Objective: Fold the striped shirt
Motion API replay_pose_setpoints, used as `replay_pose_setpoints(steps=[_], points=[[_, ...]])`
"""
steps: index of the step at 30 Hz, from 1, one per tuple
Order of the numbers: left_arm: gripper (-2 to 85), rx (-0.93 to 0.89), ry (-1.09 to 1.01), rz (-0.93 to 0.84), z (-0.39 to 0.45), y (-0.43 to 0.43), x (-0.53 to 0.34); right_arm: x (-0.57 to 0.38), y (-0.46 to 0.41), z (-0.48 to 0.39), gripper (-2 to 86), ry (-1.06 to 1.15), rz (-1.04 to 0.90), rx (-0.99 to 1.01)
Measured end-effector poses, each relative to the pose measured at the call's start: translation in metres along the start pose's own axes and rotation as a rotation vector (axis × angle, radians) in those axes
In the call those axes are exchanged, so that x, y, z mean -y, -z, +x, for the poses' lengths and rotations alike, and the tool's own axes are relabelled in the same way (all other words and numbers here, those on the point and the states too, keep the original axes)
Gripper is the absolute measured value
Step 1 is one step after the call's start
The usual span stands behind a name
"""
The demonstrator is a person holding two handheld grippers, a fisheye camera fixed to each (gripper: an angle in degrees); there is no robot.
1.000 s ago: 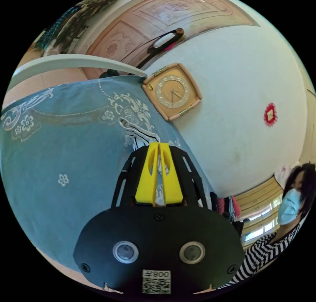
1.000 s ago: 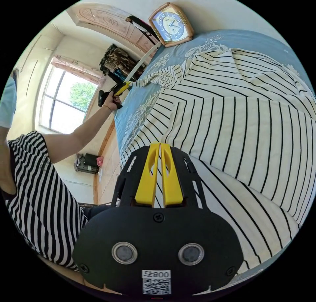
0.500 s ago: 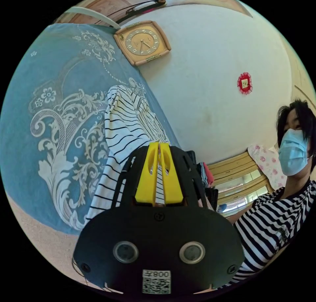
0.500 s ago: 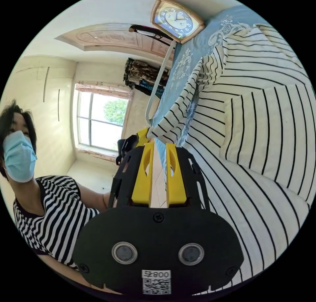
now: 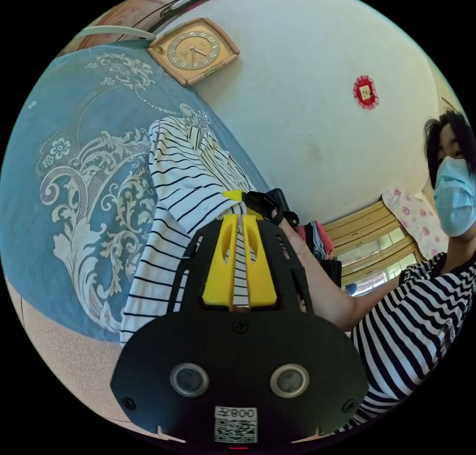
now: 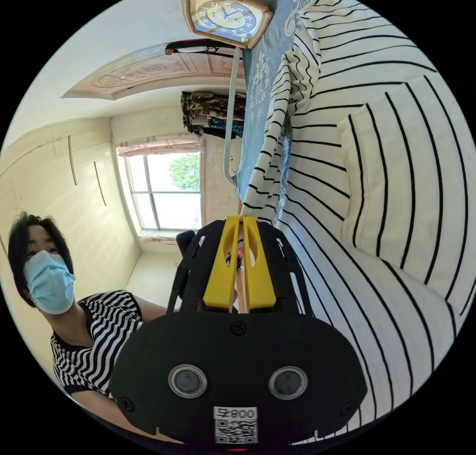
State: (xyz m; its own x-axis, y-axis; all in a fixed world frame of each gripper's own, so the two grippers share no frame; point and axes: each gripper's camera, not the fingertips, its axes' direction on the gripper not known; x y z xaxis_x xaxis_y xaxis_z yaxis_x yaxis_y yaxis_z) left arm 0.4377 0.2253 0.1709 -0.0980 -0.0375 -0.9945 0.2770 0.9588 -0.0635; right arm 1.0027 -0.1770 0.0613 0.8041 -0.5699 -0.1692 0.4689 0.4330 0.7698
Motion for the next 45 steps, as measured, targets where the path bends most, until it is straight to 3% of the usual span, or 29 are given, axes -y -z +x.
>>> replay_pose_setpoints(steps=[4,7,15,19,22,29,36,45], points=[[5.9,-0.014,0.066,0.043,-0.012,0.006,-0.013,0.012,0.022,-0.016,0.4,0.055,-0.003,0.044],[8.5,-0.155,0.149,0.043,-0.034,-0.008,-0.017,0.019,0.039,-0.028,0.3,0.081,0.000,0.059],[6.7,-0.783,0.398,0.227,-0.064,-0.096,-0.026,0.038,0.058,-0.047,0.2,0.109,-0.015,0.132],[2.5,-0.929,0.377,0.325,-0.051,-0.112,-0.023,0.047,0.067,-0.049,0.2,0.111,-0.021,0.136],[1.6,-0.899,0.347,0.332,-0.037,-0.115,-0.014,0.059,0.085,-0.060,0.3,0.141,-0.035,0.124],[1.0,-0.808,0.145,0.181,0.042,-0.158,0.032,0.078,0.160,-0.108,0.3,0.253,-0.141,-0.116],[0.8,-0.619,0.146,-0.115,0.077,-0.269,0.014,0.047,0.224,-0.048,0.2,0.037,-0.124,-0.297],[0.8,-0.509,0.219,-0.245,0.088,-0.340,-0.012,0.033,0.238,0.012,0.3,-0.106,-0.179,-0.358]])
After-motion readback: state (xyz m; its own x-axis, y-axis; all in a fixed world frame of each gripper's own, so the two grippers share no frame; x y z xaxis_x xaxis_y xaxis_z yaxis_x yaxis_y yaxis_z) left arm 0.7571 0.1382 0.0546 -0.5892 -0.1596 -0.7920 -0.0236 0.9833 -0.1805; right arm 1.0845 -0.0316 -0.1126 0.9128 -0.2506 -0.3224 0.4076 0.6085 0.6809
